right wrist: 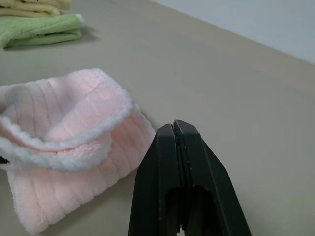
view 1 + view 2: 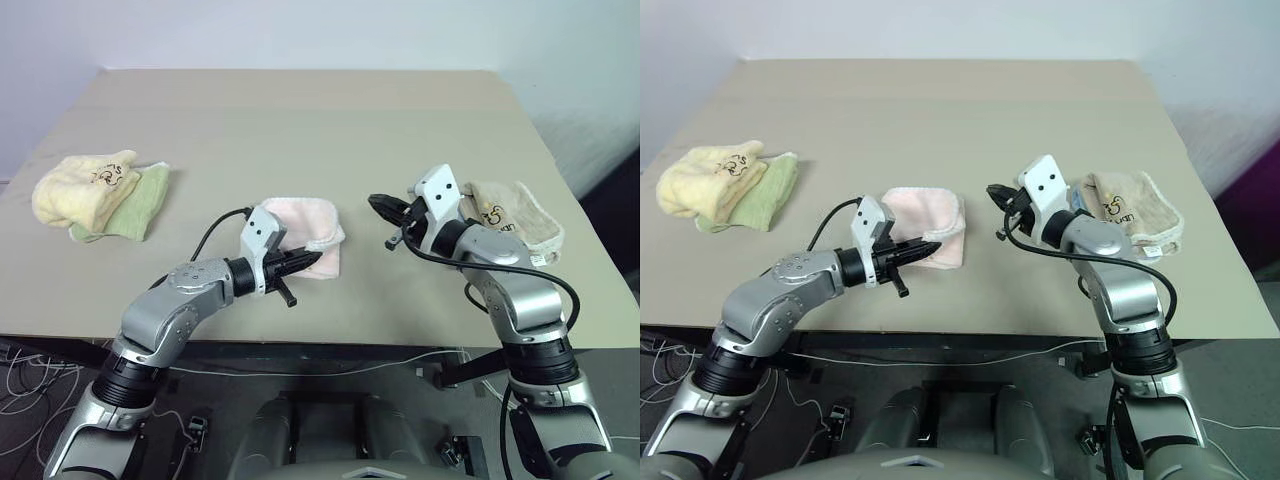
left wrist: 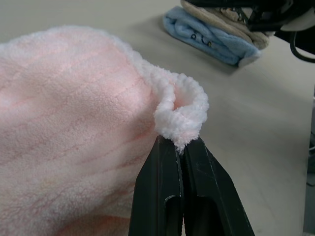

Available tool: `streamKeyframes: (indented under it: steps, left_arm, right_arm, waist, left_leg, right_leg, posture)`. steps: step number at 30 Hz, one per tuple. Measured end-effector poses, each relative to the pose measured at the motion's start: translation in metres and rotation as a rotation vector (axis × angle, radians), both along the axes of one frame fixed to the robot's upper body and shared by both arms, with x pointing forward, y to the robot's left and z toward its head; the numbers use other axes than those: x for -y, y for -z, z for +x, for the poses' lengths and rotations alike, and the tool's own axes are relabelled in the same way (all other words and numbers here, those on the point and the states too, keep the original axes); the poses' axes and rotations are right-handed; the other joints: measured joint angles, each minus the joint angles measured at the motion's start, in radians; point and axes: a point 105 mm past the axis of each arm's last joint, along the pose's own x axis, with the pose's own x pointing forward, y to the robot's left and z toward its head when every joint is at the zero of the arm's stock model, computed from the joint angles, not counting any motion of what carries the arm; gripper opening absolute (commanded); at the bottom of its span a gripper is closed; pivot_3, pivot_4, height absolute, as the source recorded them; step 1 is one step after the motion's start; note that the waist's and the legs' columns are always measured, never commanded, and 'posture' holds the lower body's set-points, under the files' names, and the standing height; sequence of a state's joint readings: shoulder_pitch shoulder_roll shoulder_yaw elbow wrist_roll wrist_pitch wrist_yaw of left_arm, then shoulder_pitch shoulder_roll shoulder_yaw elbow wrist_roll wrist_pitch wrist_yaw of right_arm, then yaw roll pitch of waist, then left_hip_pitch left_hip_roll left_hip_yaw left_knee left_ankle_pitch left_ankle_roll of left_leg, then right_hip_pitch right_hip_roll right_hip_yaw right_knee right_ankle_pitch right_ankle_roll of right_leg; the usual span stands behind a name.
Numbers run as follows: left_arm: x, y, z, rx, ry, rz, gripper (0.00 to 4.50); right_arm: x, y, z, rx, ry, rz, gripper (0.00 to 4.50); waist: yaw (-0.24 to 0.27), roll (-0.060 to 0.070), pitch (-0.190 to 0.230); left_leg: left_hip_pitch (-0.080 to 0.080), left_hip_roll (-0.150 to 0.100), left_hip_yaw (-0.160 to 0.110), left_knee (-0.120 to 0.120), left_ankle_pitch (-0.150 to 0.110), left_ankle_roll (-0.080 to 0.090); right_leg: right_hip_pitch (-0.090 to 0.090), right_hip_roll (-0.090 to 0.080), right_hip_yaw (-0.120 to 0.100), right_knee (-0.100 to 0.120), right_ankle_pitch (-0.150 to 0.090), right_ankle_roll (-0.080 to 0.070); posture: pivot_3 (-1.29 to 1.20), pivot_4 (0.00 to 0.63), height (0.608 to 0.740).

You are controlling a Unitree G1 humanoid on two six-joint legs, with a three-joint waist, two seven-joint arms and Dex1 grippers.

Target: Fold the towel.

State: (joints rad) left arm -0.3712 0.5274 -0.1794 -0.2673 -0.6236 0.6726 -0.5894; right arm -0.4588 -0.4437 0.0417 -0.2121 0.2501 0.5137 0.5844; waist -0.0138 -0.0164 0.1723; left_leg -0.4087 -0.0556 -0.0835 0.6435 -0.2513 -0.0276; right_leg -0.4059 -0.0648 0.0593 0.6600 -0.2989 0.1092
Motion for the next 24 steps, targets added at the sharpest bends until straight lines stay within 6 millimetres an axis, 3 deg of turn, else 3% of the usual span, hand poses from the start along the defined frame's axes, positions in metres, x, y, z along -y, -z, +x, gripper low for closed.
streamKeyframes:
  steps: [3,12,16,18,21,24]
  left_arm:
    - [0.004,0.000,-0.001,-0.031,0.013,-0.038,0.96]
    - [-0.004,-0.021,-0.006,-0.087,0.036,-0.178,3.97]
    - [-0.022,-0.040,-0.002,-0.058,-0.011,-0.265,3.97]
    - [-0.035,-0.046,0.010,-0.021,-0.093,-0.257,3.97]
    - [-0.052,-0.048,0.026,0.059,-0.193,-0.177,3.34]
    - [-0.061,-0.032,0.037,0.113,-0.232,-0.032,2.35]
  right_arm:
    - [0.001,0.002,-0.001,-0.007,0.002,0.000,0.00]
    - [0.002,0.001,0.000,-0.005,0.005,-0.006,0.00]
    - [0.000,-0.002,0.000,0.002,-0.004,-0.004,0.00]
    - [-0.005,-0.006,0.001,0.005,-0.023,0.015,0.00]
    - [-0.017,-0.009,0.000,-0.004,-0.066,0.046,0.00]
    - [-0.032,-0.003,0.003,-0.042,-0.106,0.078,0.00]
  waist:
    - [0.000,0.000,0.000]
    - [-0.001,0.000,0.000]
    - [-0.001,0.000,0.000]
    - [0.000,0.000,0.000]
    - [-0.001,0.000,0.000]
    - [-0.001,0.000,0.000]
  left_leg:
    - [0.000,0.000,0.000,0.000,0.000,0.000]
    - [0.000,0.000,0.000,0.000,0.000,0.000]
    - [0.000,0.000,0.000,0.000,0.000,0.000]
    - [0.000,0.000,-0.001,0.000,0.000,0.000]
    - [0.000,0.000,0.000,0.000,0.000,0.000]
    - [0.000,0.000,0.000,0.000,0.000,0.000]
  right_leg:
    - [0.000,0.000,0.000,0.000,0.000,0.000]
    - [0.000,0.000,0.000,0.000,0.000,0.000]
    - [0.000,0.000,0.000,0.000,0.000,0.000]
    - [0.000,0.000,-0.001,0.000,0.000,0.000]
    - [0.000,0.001,-0.001,0.000,0.000,0.000]
    - [0.000,0.001,-0.001,0.000,0.000,0.000]
  posture:
    - [0.00,0.150,0.740]
    - [0.00,0.150,0.740]
    - [0.00,0.150,0.740]
    - [0.00,0.150,0.740]
    - [0.00,0.150,0.740]
    - [0.00,0.150,0.740]
